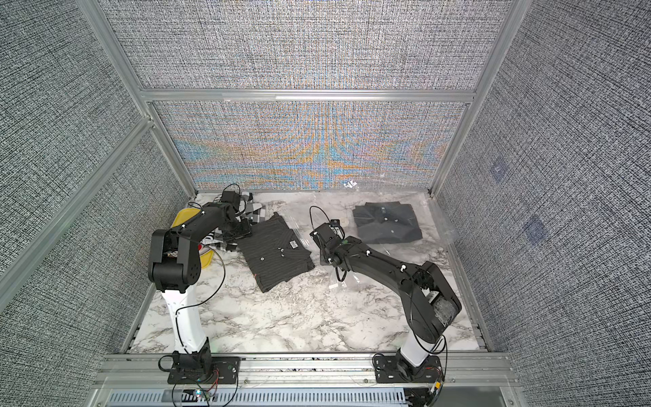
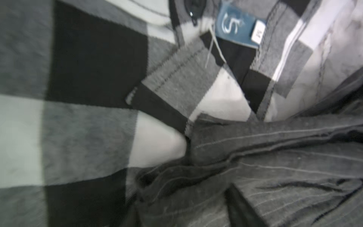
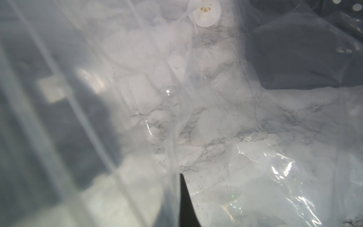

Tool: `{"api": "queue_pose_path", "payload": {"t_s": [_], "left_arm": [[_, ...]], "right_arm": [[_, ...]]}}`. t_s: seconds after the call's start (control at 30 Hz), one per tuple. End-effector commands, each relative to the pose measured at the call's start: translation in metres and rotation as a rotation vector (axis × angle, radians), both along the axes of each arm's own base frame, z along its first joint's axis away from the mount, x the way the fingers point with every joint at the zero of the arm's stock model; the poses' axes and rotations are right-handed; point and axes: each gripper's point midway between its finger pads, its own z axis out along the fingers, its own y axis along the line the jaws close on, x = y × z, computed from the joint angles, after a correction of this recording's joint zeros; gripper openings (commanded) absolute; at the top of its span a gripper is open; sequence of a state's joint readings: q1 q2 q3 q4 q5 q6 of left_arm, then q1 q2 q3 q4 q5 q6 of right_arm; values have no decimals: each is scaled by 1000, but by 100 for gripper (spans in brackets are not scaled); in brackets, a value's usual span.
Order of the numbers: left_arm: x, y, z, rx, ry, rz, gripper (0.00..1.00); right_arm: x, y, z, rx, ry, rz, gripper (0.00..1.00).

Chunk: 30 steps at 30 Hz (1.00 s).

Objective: Place the folded shirt into the vacuum bag
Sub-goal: Adjust the shirt at the center of the board.

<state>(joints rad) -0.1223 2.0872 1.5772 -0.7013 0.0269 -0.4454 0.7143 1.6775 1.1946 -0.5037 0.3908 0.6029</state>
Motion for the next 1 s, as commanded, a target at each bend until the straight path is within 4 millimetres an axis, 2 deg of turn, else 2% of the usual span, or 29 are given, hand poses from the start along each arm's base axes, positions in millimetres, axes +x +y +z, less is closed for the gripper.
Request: {"api": "queue_pose_path", "payload": {"t_s": [0.0,0.13,0.23,0.4,0.53,0.67,0.73,0.83,0.87,0.9,0.97], "left_arm": [[-1,-1,14,-12,-36,6,29],[-10,1,35,-20,-91,29,19],[-21,2,50,-32,-130,52,1],[-51,5,67,-65,-190,91,0],[-90,19,68,-39,-202,165,0],[-140,43,65,31,-199,277,0],[-166,53,61,51,-188,337,1],[-201,57,49,27,-169,409,4],[-211,57,46,9,-167,429,7],[-218,56,45,-8,-171,438,20],[-230,55,47,-38,-197,462,68]], "right_arm": [[0,-1,4,4,-13,-3,0],[-2,-2,4,9,-14,-1,0],[-5,-3,3,14,-15,-3,0],[-7,-6,3,18,-16,-1,0],[-9,-5,0,17,-10,9,0],[-9,-5,-2,15,-7,17,0],[-10,-5,-2,15,-9,21,0],[-10,-5,-3,13,-10,23,0],[-10,-5,-4,14,-8,24,0],[-10,-4,-5,14,-6,25,0],[-9,-3,-6,14,-4,31,0]]}}
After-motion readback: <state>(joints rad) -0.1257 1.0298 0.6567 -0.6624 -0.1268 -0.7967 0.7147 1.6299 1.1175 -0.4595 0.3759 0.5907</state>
